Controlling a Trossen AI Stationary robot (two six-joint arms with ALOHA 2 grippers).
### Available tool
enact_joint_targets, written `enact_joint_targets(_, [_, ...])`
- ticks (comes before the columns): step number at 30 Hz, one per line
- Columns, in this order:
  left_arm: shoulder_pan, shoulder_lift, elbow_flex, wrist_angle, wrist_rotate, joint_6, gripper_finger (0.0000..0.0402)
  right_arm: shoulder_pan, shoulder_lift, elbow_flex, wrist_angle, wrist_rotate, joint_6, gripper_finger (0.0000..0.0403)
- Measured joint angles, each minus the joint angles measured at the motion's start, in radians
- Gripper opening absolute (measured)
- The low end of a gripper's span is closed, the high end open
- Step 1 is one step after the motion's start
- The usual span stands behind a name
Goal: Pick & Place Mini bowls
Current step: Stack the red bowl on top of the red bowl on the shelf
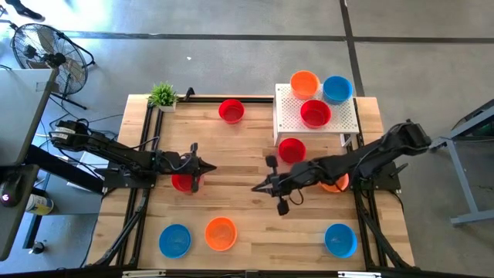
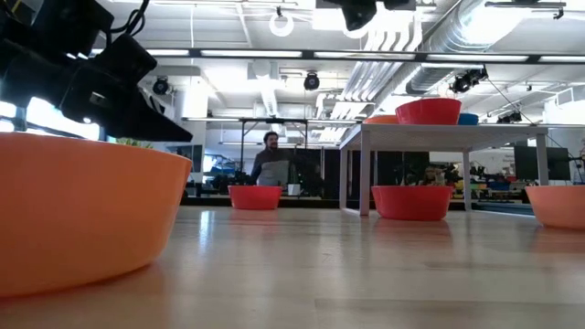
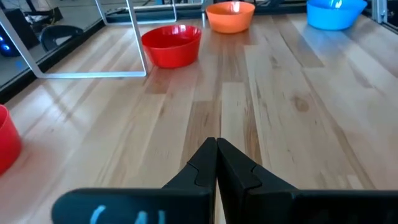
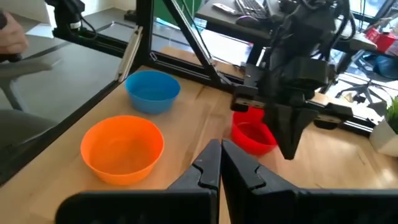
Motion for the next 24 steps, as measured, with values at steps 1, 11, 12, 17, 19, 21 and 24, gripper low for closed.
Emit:
enact_joint_targets(1, [0.0, 0.0, 0.001, -0.009, 0.001, 0.0, 0.0001, 0.001, 0.011, 0.0, 0.011, -0.002, -0.009, 0.0])
enact_joint_targets(11, [-0.029, 0.0, 0.156, -0.307, 0.007, 0.018, 0.0001, 0.053, 0.093, 0.0, 0.028, -0.053, -0.046, 0.0])
enact_joint_targets(12, [-0.04, 0.0, 0.172, -0.336, 0.004, 0.019, 0.0001, 0.059, 0.101, 0.0, 0.033, -0.053, -0.048, 0.0])
enact_joint_targets(17, [-0.103, 0.0, 0.229, -0.44, -0.015, 0.025, 0.0001, 0.072, 0.14, -0.019, 0.108, -0.068, -0.069, 0.0])
enact_joint_targets(19, [-0.124, -0.001, 0.235, -0.464, -0.019, 0.024, 0.0001, 0.066, 0.147, -0.075, 0.21, -0.104, -0.073, 0.0])
enact_joint_targets(21, [-0.145, -0.001, 0.235, -0.484, -0.034, 0.017, 0.0001, 0.054, 0.148, -0.156, 0.352, -0.131, -0.062, 0.0])
enact_joint_targets(24, [-0.169, -0.001, 0.235, -0.531, -0.056, -0.02, 0.0001, 0.048, 0.148, -0.293, 0.591, -0.129, -0.018, 0.0])
